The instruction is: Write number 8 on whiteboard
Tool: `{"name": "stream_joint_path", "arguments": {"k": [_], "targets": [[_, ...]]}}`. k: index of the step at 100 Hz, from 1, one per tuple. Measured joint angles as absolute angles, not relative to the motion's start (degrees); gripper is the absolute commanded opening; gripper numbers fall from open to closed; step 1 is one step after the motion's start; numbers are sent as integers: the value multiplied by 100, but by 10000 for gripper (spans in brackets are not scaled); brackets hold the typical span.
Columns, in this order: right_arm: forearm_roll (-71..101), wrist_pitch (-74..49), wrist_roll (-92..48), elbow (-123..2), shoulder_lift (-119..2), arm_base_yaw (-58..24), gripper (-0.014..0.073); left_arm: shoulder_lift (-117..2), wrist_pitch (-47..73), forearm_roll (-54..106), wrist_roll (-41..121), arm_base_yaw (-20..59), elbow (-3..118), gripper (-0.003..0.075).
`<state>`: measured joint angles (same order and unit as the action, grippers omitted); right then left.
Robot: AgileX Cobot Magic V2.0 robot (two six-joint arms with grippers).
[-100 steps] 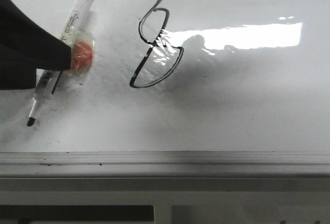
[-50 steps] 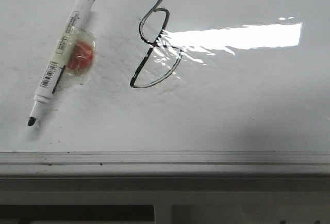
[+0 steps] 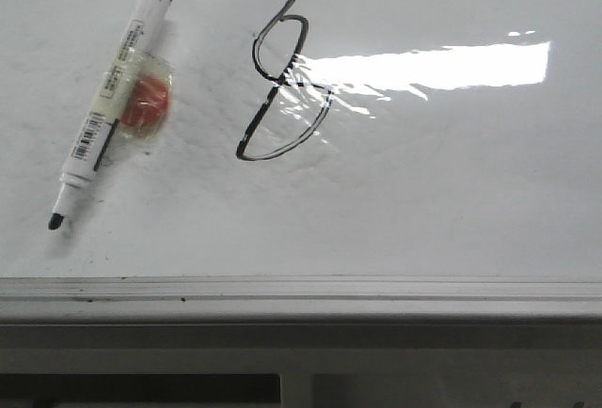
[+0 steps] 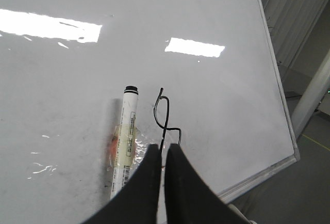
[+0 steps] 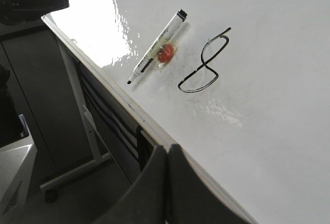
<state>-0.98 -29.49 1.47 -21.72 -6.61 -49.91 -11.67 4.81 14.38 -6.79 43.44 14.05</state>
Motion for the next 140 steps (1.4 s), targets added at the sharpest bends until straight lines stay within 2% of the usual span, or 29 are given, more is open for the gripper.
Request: {"name": "stream_joint_path", "arguments": {"k": [78, 92, 109, 140], "targets": [[-98, -2962, 147, -2164, -601, -4991, -63, -1167, 469, 1200, -668, 4158, 1168, -20], [-98, -2962, 147, -2164, -601, -4991, -63, -1121, 392, 760, -668, 3576, 664, -20], [-98, -2962, 147, -2164, -601, -4991, -64, -604, 312, 507, -668, 2385, 76, -20], [-98, -2962, 147, -2164, -601, -4991, -63, 27, 207, 137, -678, 397, 34, -20]]}}
